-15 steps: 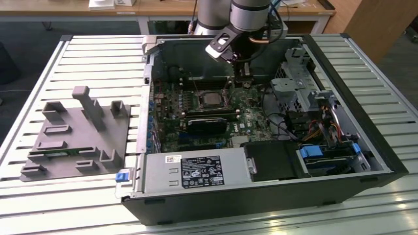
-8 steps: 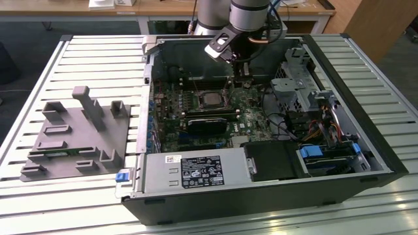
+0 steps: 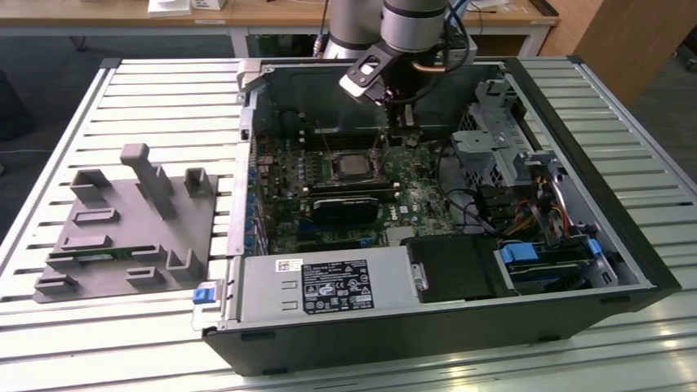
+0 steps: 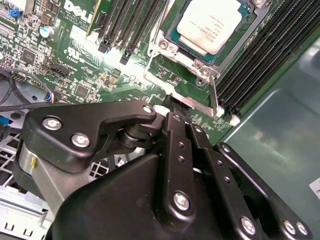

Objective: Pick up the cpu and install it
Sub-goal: 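Close the cpu cover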

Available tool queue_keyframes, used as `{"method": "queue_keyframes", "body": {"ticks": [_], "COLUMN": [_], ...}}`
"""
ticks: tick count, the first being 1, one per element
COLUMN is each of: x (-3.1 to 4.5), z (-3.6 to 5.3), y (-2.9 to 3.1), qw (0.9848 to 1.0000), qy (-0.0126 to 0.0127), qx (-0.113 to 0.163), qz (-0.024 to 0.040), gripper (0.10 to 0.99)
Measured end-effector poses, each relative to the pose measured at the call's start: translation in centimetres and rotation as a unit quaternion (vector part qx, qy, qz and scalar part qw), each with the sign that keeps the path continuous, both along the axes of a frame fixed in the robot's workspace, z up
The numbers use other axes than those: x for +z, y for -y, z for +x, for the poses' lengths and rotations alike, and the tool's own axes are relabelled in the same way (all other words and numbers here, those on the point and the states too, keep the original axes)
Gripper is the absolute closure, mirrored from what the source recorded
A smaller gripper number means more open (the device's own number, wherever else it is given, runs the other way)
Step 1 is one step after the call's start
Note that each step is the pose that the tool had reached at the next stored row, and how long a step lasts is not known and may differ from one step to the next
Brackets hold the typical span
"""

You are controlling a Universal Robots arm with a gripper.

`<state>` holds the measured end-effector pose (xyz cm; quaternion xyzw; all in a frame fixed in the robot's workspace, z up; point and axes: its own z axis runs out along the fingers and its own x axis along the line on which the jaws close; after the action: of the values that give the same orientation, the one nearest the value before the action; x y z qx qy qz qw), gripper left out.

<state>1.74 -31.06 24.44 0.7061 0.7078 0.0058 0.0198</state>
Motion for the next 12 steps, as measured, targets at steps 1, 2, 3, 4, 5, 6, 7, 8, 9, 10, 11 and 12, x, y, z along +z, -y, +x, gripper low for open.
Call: {"method": "queue_keyframes", "body": {"ticks": [1,2,3,4,5,6,7,8,9,10,11,12], "x": [0.00,0.00,0.00,0.00,0.00,0.00,0.00,0.00,0.00,0.00,0.00,0.00], "z": [-0.03,-0.05,-0.08,-0.10,-0.13,-0.15,-0.17,-0.20,-0.22,-0.24,-0.26,-0.28], "y": [0.00,0.00,0.00,0.00,0.00,0.00,0.00,0.00,0.00,0.00,0.00,0.00], "qw": [1.0000,1.0000,1.0000,1.0000,1.0000,1.0000,1.0000,1.0000,1.0000,1.0000,1.0000,1.0000], "qy": [0.0000,0.0000,0.0000,0.0000,0.0000,0.0000,0.0000,0.0000,0.0000,0.0000,0.0000,0.0000], "qx": [0.000,0.000,0.000,0.000,0.000,0.000,0.000,0.000,0.000,0.000,0.000,0.000], "qz": [0.0000,0.0000,0.0000,0.0000,0.0000,0.0000,0.0000,0.0000,0.0000,0.0000,0.0000,0.0000], "gripper": [0.980,0.980,0.980,0.980,0.980,0.980,0.980,0.980,0.980,0.980,0.980,0.980]}}
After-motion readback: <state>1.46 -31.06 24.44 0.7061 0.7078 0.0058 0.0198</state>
